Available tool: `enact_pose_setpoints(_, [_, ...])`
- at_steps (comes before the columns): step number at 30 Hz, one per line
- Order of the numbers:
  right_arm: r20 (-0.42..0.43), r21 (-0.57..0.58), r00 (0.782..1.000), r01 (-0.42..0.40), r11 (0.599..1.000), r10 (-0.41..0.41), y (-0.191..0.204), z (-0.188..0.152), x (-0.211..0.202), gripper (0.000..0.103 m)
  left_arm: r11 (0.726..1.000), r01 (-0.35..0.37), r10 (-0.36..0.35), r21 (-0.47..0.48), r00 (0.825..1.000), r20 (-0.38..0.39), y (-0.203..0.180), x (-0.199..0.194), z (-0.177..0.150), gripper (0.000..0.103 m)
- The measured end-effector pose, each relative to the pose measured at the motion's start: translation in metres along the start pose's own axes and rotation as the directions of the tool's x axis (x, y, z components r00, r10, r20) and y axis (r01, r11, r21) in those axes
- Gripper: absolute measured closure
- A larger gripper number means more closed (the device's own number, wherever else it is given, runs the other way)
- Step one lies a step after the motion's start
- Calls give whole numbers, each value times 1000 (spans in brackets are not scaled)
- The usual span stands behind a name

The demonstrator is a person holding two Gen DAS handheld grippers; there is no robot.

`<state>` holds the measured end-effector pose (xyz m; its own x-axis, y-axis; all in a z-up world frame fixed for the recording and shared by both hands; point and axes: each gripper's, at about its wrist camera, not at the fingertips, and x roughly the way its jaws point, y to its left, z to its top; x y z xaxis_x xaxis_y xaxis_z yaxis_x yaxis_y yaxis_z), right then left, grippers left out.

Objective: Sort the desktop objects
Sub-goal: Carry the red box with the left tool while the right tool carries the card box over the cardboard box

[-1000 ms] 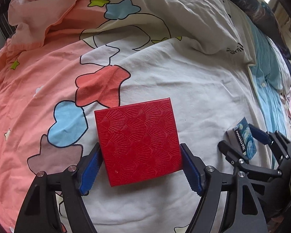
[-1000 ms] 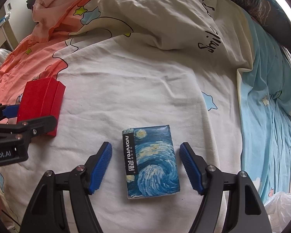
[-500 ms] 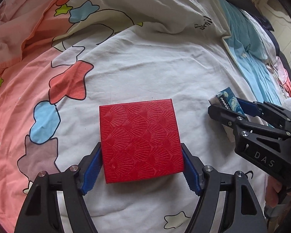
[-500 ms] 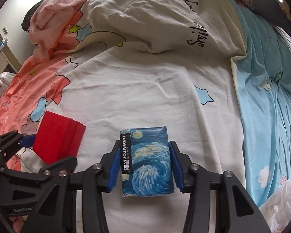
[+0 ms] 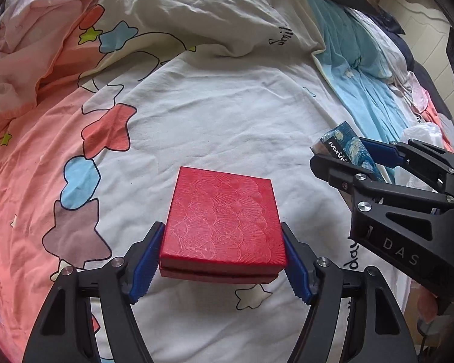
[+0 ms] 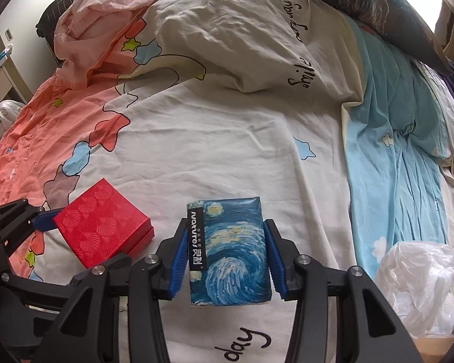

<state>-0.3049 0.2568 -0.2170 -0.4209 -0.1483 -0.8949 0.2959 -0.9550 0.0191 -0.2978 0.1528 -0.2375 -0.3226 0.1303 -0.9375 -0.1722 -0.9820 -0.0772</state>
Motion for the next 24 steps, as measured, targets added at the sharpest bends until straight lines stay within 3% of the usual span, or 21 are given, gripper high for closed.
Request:
enact_pose_setpoints(7, [25,33,1000,2,999,-3,10,-3,-41,59,1000,-1,1,22,1000,20,8,-76,-33,29])
enact_pose_setpoints(24, [94,82,995,39,996,-46,36,-35,-161,59,997,-5,-1,72,996,91,-8,-176,-65,29])
